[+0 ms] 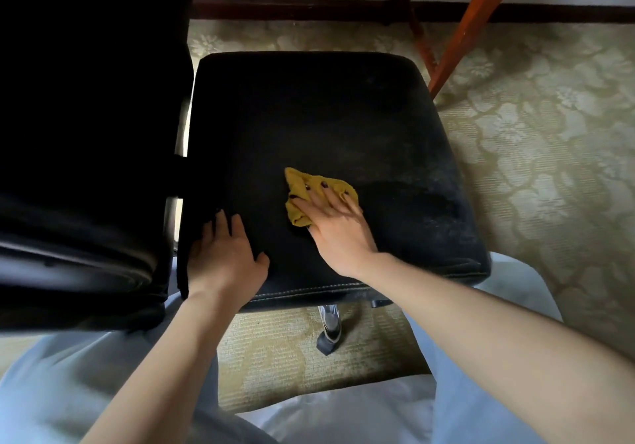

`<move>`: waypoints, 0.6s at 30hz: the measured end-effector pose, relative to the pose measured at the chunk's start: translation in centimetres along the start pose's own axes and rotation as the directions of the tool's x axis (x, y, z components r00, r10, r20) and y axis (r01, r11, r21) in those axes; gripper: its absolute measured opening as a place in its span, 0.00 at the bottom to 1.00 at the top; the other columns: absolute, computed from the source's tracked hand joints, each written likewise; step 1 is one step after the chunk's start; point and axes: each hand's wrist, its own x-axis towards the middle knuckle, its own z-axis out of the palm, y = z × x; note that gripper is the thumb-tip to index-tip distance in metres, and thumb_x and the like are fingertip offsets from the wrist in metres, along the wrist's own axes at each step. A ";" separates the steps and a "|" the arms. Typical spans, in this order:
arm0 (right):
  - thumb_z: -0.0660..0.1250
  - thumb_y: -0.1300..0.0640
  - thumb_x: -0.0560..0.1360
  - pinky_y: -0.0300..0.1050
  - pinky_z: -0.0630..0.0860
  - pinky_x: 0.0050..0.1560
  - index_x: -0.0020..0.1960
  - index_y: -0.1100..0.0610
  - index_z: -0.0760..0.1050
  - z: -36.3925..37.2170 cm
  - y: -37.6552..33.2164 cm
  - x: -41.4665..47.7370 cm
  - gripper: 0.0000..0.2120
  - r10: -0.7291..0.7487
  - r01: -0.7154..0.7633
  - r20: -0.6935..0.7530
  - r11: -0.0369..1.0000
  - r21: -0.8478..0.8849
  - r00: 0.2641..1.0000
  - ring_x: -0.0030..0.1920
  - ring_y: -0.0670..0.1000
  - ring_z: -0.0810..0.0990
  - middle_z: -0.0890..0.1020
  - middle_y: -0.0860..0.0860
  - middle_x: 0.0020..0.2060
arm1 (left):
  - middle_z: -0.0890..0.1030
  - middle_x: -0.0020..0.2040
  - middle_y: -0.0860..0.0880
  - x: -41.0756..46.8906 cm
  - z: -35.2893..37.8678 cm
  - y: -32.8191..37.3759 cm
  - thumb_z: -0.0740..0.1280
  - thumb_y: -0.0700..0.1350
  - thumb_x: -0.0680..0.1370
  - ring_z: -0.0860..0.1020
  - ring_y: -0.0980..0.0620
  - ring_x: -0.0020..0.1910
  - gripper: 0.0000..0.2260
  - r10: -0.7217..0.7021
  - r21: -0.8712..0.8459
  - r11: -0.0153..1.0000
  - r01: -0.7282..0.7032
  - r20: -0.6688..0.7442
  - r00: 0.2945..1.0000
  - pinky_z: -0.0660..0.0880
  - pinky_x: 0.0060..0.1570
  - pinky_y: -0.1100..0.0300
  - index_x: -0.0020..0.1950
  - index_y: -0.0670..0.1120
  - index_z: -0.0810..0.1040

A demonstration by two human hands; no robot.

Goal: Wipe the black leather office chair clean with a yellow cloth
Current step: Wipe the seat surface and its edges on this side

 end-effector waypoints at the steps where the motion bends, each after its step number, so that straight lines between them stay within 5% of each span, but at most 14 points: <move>1: 0.52 0.52 0.82 0.51 0.43 0.74 0.77 0.46 0.52 0.1 0.3 0.5 0.24 -0.045 0.045 -0.003 0.999 -0.016 0.999 0.77 0.54 0.50 0.56 0.49 0.77 | 0.47 0.78 0.42 0.3 0.1 0.1 0.58 0.55 0.79 0.49 0.42 0.76 0.34 -0.003 0.005 1.000 0.003 0.016 1.000 0.56 0.71 0.50 0.77 0.43 0.47; 9: 0.48 0.50 0.83 0.46 0.37 0.74 0.77 0.44 0.45 -1.8 4.6 6.2 0.24 -0.251 0.261 0.132 0.963 -0.068 0.959 0.77 0.49 0.41 0.47 0.46 0.78 | 0.54 0.75 0.34 1.5 -0.4 1.0 0.52 0.61 0.80 0.57 0.36 0.74 0.34 0.025 0.272 0.961 -0.042 0.064 0.998 0.58 0.70 0.48 0.76 0.39 0.50; 18: 0.50 0.52 0.83 0.51 0.40 0.75 0.77 0.44 0.44 -3.5 9.8 9.1 0.26 0.044 -0.048 0.074 0.998 0.051 0.996 0.77 0.52 0.42 0.46 0.48 0.78 | 0.52 0.76 0.34 1.9 -0.9 0.0 0.53 0.64 0.78 0.56 0.38 0.74 0.38 0.080 0.287 0.951 -0.118 0.142 0.987 0.58 0.71 0.50 0.77 0.40 0.48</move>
